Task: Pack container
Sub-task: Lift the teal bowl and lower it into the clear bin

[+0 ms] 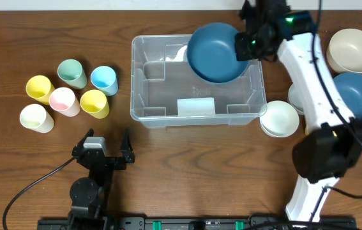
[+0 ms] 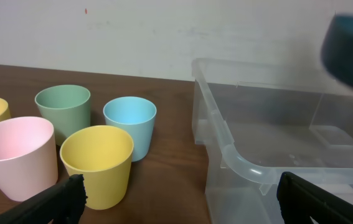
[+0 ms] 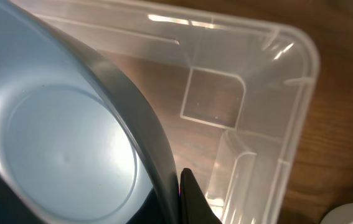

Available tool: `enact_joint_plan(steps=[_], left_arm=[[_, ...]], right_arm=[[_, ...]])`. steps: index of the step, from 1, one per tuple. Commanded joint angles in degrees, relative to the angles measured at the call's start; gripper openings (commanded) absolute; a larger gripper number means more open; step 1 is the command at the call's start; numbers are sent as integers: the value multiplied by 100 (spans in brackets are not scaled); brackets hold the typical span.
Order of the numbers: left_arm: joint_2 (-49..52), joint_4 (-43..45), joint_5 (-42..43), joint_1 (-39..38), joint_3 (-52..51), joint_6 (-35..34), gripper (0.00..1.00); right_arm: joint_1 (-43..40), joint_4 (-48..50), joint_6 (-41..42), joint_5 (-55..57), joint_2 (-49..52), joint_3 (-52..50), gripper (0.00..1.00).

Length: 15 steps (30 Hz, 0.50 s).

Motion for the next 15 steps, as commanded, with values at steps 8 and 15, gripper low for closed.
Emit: enact_joint_plan(steps=[8, 15], left_arm=[[-39, -188, -61, 28, -129, 15, 98], [-39, -188, -61, 28, -129, 15, 98]], right_arm=[[17, -9, -24, 614, 796, -11, 1], [17, 103, -26, 835, 1073, -11, 1]])
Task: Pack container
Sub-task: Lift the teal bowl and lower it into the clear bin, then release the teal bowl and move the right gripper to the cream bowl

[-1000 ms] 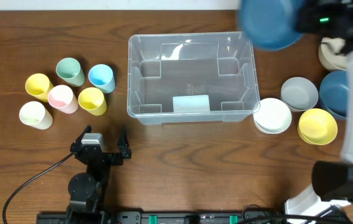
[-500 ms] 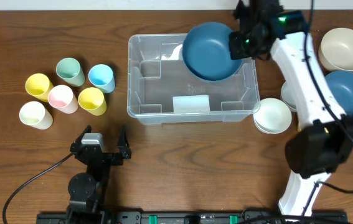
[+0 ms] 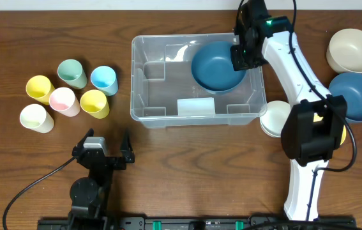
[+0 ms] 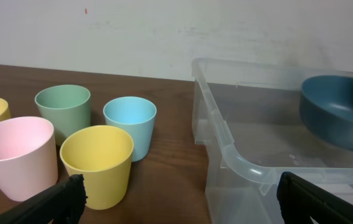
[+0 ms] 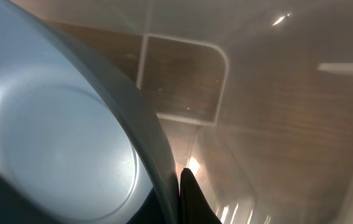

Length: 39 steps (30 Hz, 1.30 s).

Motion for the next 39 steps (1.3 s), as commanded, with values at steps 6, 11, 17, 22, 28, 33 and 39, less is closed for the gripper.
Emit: enact_joint_plan(steps=[6, 11, 17, 22, 28, 33, 39], left_arm=[[-39, -188, -61, 31, -129, 17, 98], [-39, -188, -61, 28, -129, 15, 98], [-39, -188, -61, 28, -129, 15, 98], [-39, -188, -61, 28, -129, 17, 98], [-39, -188, -63, 28, -129, 15, 98], [-39, -188, -63, 31, -129, 15, 98], [-39, -188, -63, 28, -129, 15, 98]], right_arm=[[4, 184, -28, 195, 227, -9, 2], [4, 278, -28, 192, 339, -9, 27], [4, 398, -31, 197, 363, -9, 31], [9, 505, -31, 181, 304, 79, 31], [15, 201, -33, -138, -166, 533, 32], [-55, -70, 197, 37, -881, 728, 33], [-553, -125, 691, 1143, -1467, 728, 41]])
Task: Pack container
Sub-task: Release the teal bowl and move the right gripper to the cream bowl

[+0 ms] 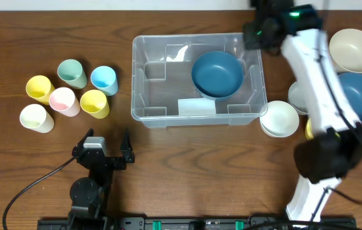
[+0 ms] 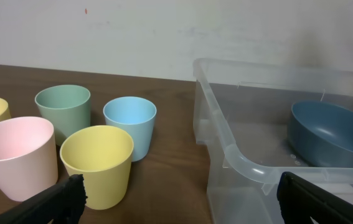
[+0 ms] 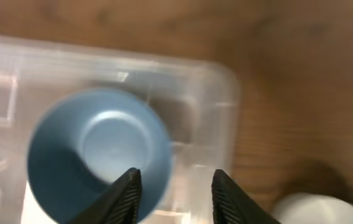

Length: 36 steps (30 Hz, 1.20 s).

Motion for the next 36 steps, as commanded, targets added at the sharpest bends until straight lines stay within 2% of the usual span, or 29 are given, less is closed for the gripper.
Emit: enact_joint_plan(steps=[1, 6, 10, 12, 14, 23, 31, 36], left_arm=[[-39, -188, -61, 28, -129, 15, 98], [-39, -188, -61, 28, -129, 15, 98], [-39, -188, -61, 31, -129, 15, 98], [-39, -188, -61, 28, -129, 15, 98], [-39, -188, -61, 28, -131, 15, 98], [-39, -188, -61, 28, -129, 15, 98], [-39, -188, -63, 28, -129, 15, 98], [-39, -188, -61, 28, -129, 15, 98]], right_arm=[[-540, -59, 516, 970, -330, 131, 41], [-1502, -98, 1185, 1128, -225, 125, 47], [-2347, -61, 1530, 798, -59, 125, 60], [-2789, -9, 1530, 448, 59, 125, 70], [-3174, 31, 1523, 201, 203, 125, 73], [-4310, 136, 940, -415, 1213, 125, 75], [-4450, 632, 251, -669, 2092, 125, 73], [-4430, 1036, 149, -800, 2251, 125, 72]])
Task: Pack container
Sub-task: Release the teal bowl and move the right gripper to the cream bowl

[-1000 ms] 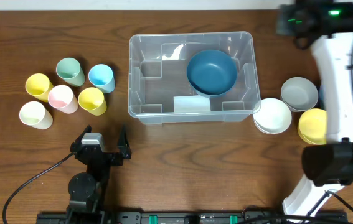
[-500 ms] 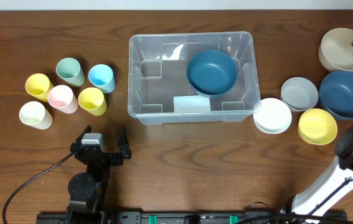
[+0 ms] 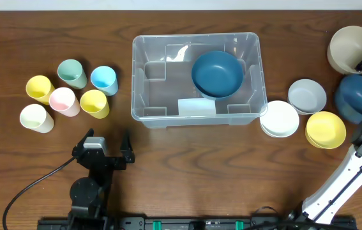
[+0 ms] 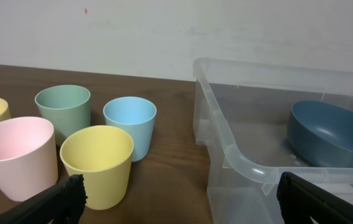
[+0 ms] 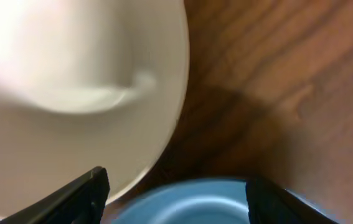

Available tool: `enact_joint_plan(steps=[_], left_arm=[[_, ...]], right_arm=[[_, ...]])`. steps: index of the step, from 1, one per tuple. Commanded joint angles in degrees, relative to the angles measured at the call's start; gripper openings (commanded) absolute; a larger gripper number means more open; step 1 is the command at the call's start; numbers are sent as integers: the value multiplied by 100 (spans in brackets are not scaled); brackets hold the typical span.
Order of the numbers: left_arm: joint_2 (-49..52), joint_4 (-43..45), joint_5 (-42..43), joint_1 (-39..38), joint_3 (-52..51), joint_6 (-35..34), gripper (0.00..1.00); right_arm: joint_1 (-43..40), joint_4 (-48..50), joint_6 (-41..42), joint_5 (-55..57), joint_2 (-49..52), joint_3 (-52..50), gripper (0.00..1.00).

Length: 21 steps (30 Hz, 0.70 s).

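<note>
The clear plastic container (image 3: 168,105) stands mid-table with one dark blue bowl (image 3: 217,73) lying in its right half; the left wrist view shows that bowl (image 4: 329,134) through the wall. My right gripper is open at the far right edge, over the gap between a cream bowl (image 3: 348,47) and a second blue bowl (image 3: 357,96). In the right wrist view its gripper (image 5: 176,199) has nothing gripped, with the cream bowl (image 5: 70,81) at upper left and the blue bowl (image 5: 207,208) below. My left gripper (image 4: 179,200) rests open near the front edge.
Several pastel cups (image 3: 69,92) cluster left of the container. A grey bowl (image 3: 307,96), a white bowl stack (image 3: 279,119) and a yellow bowl (image 3: 325,130) sit right of it. A white label (image 3: 196,107) lies in the container's front.
My right gripper has moved from above the container's back right corner to the far right, over the cream and blue bowls. The bowl in the container and the left arm are unchanged.
My right gripper first held a blue bowl above the container's right half, then had it low inside the container. Later the bowl lay in the container and the gripper was open above it. Now the gripper is over the bowls at the right.
</note>
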Motion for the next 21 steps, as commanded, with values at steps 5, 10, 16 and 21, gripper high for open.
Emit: enact_joint_plan(steps=[5, 10, 16, 21], left_arm=[[-39, -188, -61, 28, -129, 15, 98], [-39, -188, -61, 31, -129, 15, 98], [-39, -188, -61, 28, -131, 15, 98], [-39, -188, -61, 28, -129, 15, 98]], right_arm=[[39, 295, -251, -186, 96, -15, 71], [39, 372, -254, -188, 96, -15, 71], [42, 503, -251, -184, 162, -17, 66], [48, 667, -199, -186, 387, -17, 61]])
